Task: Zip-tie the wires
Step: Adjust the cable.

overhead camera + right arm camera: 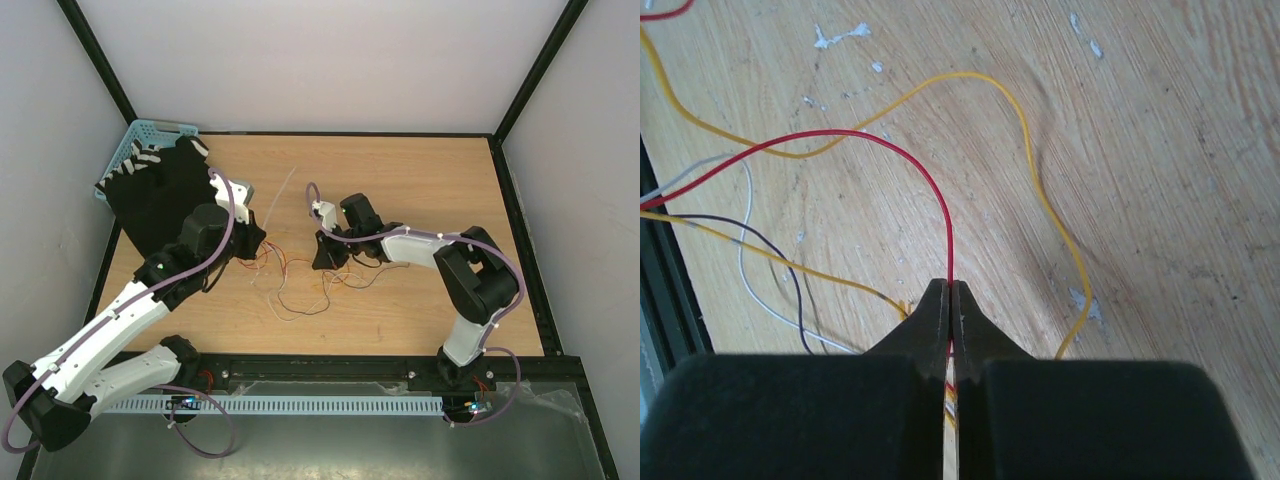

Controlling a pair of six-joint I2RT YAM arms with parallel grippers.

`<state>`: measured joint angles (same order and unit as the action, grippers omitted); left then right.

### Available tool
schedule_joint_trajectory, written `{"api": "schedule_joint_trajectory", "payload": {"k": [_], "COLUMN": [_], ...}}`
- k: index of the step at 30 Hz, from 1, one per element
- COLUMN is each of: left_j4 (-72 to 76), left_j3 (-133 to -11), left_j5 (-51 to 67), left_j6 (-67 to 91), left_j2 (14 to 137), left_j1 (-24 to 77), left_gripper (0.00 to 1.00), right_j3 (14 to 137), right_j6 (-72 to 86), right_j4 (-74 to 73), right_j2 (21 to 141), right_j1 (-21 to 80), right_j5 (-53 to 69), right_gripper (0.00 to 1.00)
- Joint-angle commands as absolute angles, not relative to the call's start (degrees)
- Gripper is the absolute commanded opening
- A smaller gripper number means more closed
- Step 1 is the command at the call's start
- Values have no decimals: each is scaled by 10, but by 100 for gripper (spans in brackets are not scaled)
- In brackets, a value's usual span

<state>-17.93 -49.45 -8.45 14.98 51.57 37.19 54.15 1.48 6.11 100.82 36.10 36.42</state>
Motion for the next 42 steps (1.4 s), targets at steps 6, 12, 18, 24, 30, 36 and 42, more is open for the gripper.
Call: {"api": "schedule_joint_trajectory", "payload": {"k": [6, 12, 18, 24, 30, 36, 42], "left_j4": [-183, -190, -192, -196, -199, -201, -203], "left_j3": [-489, -488, -484, -483, -484, -483, -481], "left_j5": [-123, -135, -144, -150, -149, -147, -139], "left_j6": [141, 135, 134, 133, 132, 131, 131], "left_j2": [505, 491, 476, 471, 468, 464, 460], "left_j1": [368, 367, 364, 361, 355, 346, 336], "left_gripper": [0, 0, 0, 0, 0, 0, 0], "right_j3": [547, 490, 425, 387, 364, 350, 334], "right_j6": [-4, 34, 47, 79, 100, 121, 136], "right_j4": [-23, -25, 0, 6, 17, 20, 25], "right_j2": [887, 778, 678, 626, 606, 588, 573], "right_j1": [335, 245, 189, 145, 114, 102, 89], "right_j5": [281, 246, 207, 151, 123, 65, 25], "right_gripper": [0, 0, 0, 0, 0, 0, 0]}}
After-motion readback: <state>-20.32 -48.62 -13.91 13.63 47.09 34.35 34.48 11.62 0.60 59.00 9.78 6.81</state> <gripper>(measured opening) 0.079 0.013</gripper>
